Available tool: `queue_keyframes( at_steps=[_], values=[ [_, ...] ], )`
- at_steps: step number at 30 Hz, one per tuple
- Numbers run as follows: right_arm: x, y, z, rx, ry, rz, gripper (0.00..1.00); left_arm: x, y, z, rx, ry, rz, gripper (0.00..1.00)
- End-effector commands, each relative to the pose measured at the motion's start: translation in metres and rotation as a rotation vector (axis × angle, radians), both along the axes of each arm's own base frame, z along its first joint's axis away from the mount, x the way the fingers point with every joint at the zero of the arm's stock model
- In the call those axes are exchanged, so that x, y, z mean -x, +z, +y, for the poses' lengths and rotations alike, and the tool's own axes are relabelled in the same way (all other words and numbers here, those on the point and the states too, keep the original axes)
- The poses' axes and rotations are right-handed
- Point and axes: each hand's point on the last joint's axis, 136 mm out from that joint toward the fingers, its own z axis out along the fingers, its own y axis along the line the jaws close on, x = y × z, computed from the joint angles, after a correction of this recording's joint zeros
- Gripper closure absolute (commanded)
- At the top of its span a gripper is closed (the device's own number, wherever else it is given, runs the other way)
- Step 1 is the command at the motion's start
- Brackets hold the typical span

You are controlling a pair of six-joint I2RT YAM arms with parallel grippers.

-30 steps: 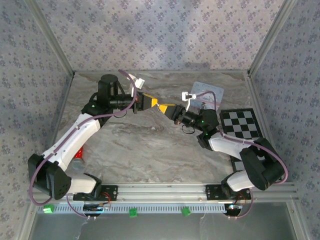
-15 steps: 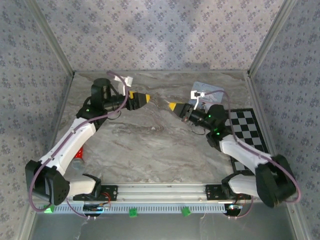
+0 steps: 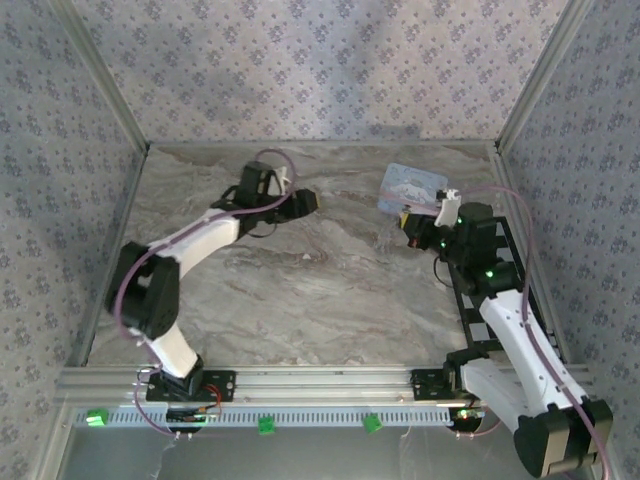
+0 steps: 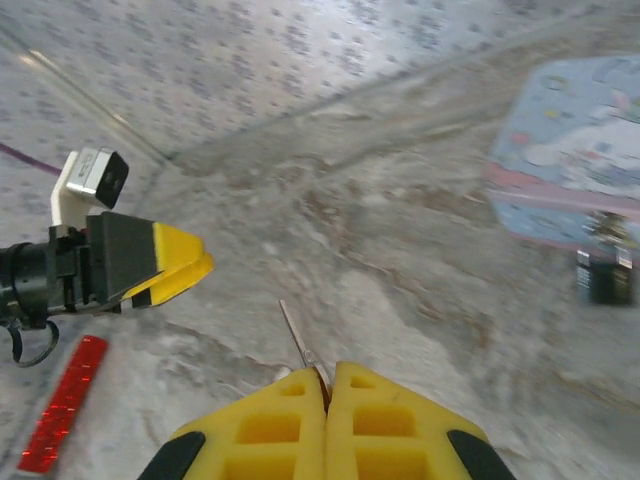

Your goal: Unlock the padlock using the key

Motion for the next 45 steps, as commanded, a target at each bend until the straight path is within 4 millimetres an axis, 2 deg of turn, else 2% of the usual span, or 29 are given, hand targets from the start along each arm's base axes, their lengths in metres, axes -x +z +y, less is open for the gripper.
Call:
queue_keyframes(
  at_steps=[1,4,8,12,17,22,23,30,37,45],
  values=[
    [0.018,-0.007,-0.026,0.094,-0.078,0.025,1.00,-0.012,0.024,-0.057,0.072,-0.067,-0.107,0.33],
    [0.027,0.002,-0.040,0.107,-0.132,-0.006,1.00,-0.013,0.009,-0.101,0.078,-0.120,-0.127,0.33],
    [0.040,0.009,-0.054,0.131,-0.185,-0.060,1.00,-0.017,-0.021,-0.150,0.089,-0.141,-0.120,0.34],
    [0.053,0.013,-0.067,0.169,-0.230,-0.097,1.00,-0.023,-0.050,-0.183,0.078,-0.139,-0.085,0.36],
    [0.065,0.017,-0.071,0.185,-0.246,-0.130,1.00,-0.026,-0.070,-0.215,0.068,-0.147,-0.094,0.38],
    [0.070,0.016,-0.071,0.203,-0.246,-0.152,1.00,-0.033,-0.092,-0.229,0.044,-0.125,-0.067,0.40],
    [0.071,0.017,-0.072,0.205,-0.250,-0.155,1.00,-0.036,-0.088,-0.233,0.055,-0.127,-0.078,0.41],
    [0.080,0.033,-0.062,0.173,-0.207,-0.219,1.00,-0.045,-0.100,-0.251,0.050,-0.151,-0.092,0.47],
    [0.087,0.038,-0.064,0.175,-0.218,-0.254,1.00,-0.042,-0.119,-0.259,0.003,-0.149,-0.066,0.49],
    [0.089,0.037,-0.064,0.172,-0.219,-0.255,1.00,-0.036,-0.126,-0.266,-0.017,-0.151,-0.054,0.61]
  ],
)
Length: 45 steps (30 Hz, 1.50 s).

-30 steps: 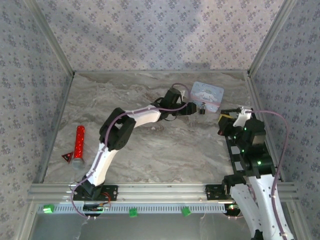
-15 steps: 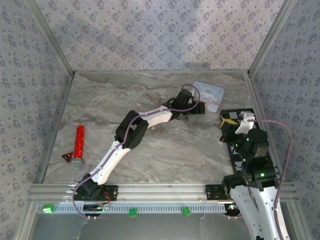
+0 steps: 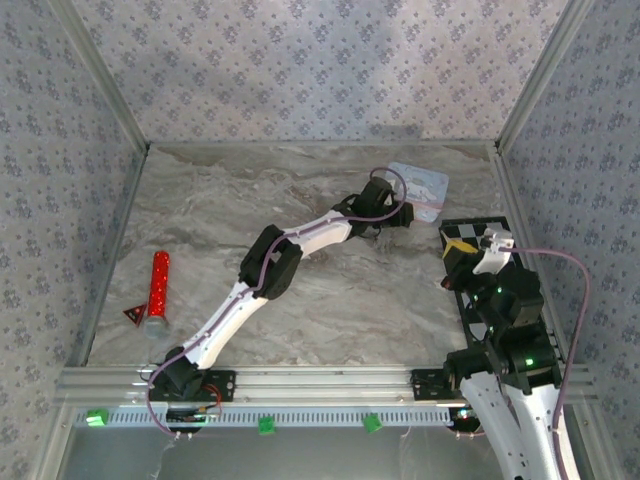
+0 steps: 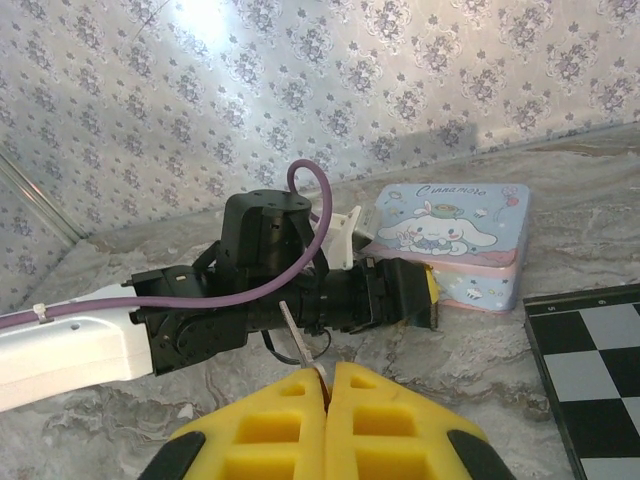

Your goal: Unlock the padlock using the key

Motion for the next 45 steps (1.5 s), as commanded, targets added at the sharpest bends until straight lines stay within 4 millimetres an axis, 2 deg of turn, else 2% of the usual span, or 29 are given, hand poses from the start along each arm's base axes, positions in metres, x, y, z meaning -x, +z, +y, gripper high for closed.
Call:
queue_keyframes(
  at_steps=[1,10,13,17,22,26,30,33,36,38,39,40,42,45],
  values=[
    [0.001,-0.003,-0.001,0.015,-0.005,0.003,1.00,0.013,-0.020,-0.007,-0.043,-0.020,0.026,0.63],
    [0.001,-0.005,0.000,0.014,0.002,0.008,1.00,0.013,-0.013,-0.004,-0.055,-0.011,0.021,0.83],
    [-0.001,-0.010,0.003,0.007,0.011,0.025,1.00,0.011,-0.005,0.004,-0.057,0.010,0.006,0.88],
    [-0.008,-0.029,0.012,-0.028,0.047,0.100,1.00,0.003,0.009,0.027,-0.020,0.079,-0.001,0.89],
    [-0.019,-0.058,0.034,-0.116,0.123,0.227,1.00,-0.001,0.022,0.083,0.017,0.183,-0.004,0.92],
    [-0.033,-0.072,0.052,-0.168,0.183,0.286,1.00,0.006,0.024,0.148,0.003,0.284,0.006,0.94],
    [-0.047,-0.088,0.068,-0.190,0.236,0.363,1.00,0.025,0.016,0.216,-0.033,0.370,0.037,0.95],
    [-0.055,-0.096,0.079,-0.178,0.262,0.407,1.00,0.045,0.013,0.258,-0.073,0.426,0.053,0.96],
    [-0.059,-0.103,0.093,-0.139,0.287,0.435,1.00,0.069,0.007,0.289,-0.129,0.481,0.083,0.98],
    [-0.061,-0.107,0.103,-0.120,0.305,0.449,1.00,0.084,0.003,0.297,-0.138,0.492,0.121,0.99],
    [-0.061,-0.109,0.108,-0.116,0.315,0.457,1.00,0.093,0.002,0.293,-0.128,0.472,0.133,0.99],
    [-0.062,-0.110,0.113,-0.116,0.326,0.467,1.00,0.100,0.003,0.285,-0.116,0.433,0.139,0.98],
    [-0.063,-0.117,0.124,-0.123,0.349,0.499,1.00,0.119,0.008,0.256,-0.071,0.327,0.157,0.97],
    [-0.061,-0.139,0.137,-0.135,0.381,0.624,1.00,0.141,0.008,0.226,-0.046,0.246,0.180,0.97]
  ],
)
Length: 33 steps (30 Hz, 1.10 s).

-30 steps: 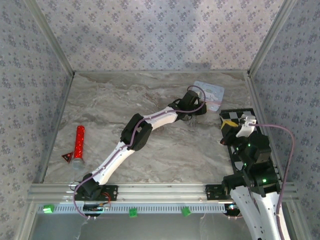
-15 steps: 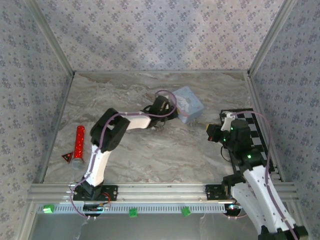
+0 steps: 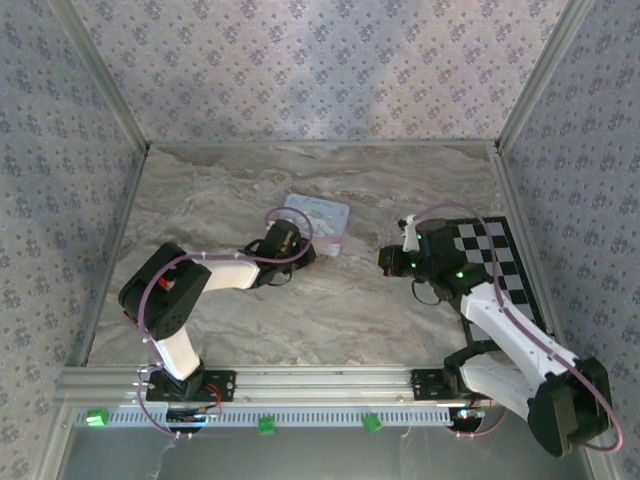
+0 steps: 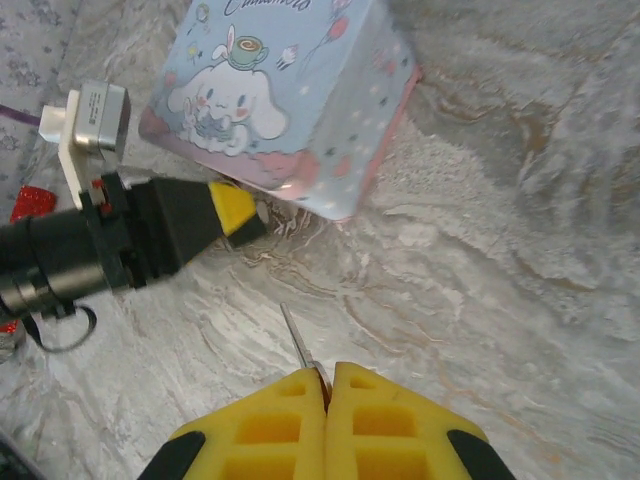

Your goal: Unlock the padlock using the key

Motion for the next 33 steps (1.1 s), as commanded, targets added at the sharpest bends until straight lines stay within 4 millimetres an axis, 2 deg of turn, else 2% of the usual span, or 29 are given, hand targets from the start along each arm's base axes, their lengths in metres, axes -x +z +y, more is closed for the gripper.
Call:
queue_keyframes(
  at_steps=[1,10,16,23,27,33],
  values=[
    [-0.002,-0.007,0.014,-0.037,0.019,0.089,1.00,0.025,0.014,-0.042,0.098,-0.109,0.017,0.98],
    [0.020,-0.047,0.020,-0.160,-0.084,0.285,1.00,0.030,0.007,-0.062,0.293,-0.073,0.090,0.98],
    [0.027,-0.073,0.016,-0.276,-0.220,0.364,1.00,0.030,0.004,-0.071,0.385,-0.051,0.135,0.98],
    [0.027,-0.078,0.010,-0.299,-0.278,0.356,1.00,0.035,-0.009,-0.071,0.371,-0.029,0.212,0.97],
    [0.024,-0.079,0.008,-0.295,-0.288,0.350,1.00,0.039,-0.019,-0.070,0.291,-0.038,0.254,0.94],
    [0.023,-0.079,0.006,-0.293,-0.291,0.341,1.00,0.040,-0.022,-0.067,0.196,-0.045,0.246,0.89]
  ],
)
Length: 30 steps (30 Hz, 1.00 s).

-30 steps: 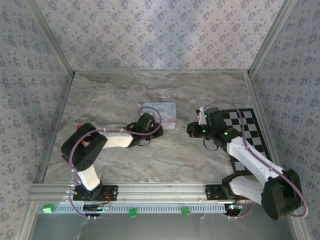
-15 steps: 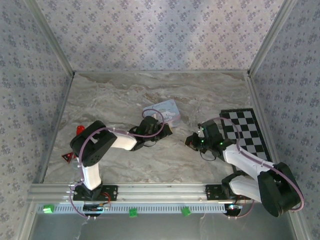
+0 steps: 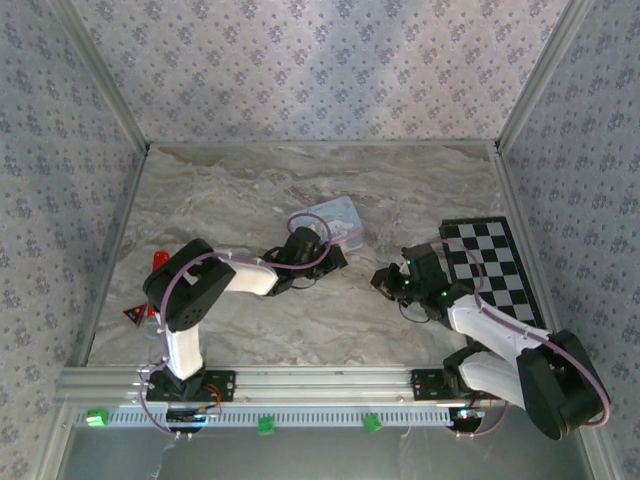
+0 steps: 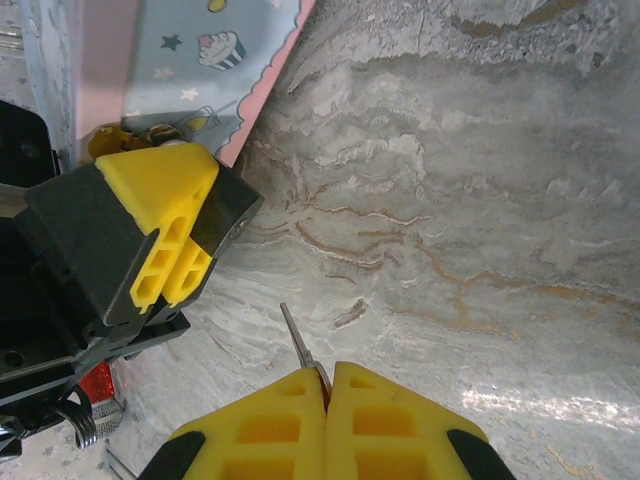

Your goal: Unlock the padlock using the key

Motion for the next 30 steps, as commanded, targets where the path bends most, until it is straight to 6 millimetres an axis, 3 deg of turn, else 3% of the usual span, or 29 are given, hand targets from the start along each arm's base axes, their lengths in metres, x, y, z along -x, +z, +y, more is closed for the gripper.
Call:
queue_keyframes(
  at_steps=[1,7,14,18,23,30],
  values=[
    [-0.003,0.001,-0.004,-0.002,-0.026,-0.008,1.00,0.023,-0.032,0.005,-0.088,-0.036,0.138,0.88],
    [-0.003,-0.003,-0.005,-0.016,-0.033,0.001,1.00,0.027,-0.047,0.005,-0.061,-0.003,0.168,0.85],
    [-0.003,-0.014,0.008,-0.109,-0.031,0.057,1.00,0.033,-0.041,-0.007,-0.047,-0.010,0.225,0.86],
    [-0.006,-0.017,0.007,-0.123,-0.052,0.062,1.00,0.037,-0.045,-0.004,-0.082,-0.005,0.254,0.84],
    [-0.010,-0.016,0.003,-0.117,-0.064,0.070,1.00,0.043,-0.054,0.003,-0.112,0.011,0.277,0.83],
    [-0.018,-0.006,0.002,-0.153,-0.078,0.059,1.00,0.042,-0.053,0.001,-0.031,0.050,0.231,0.79]
  ],
)
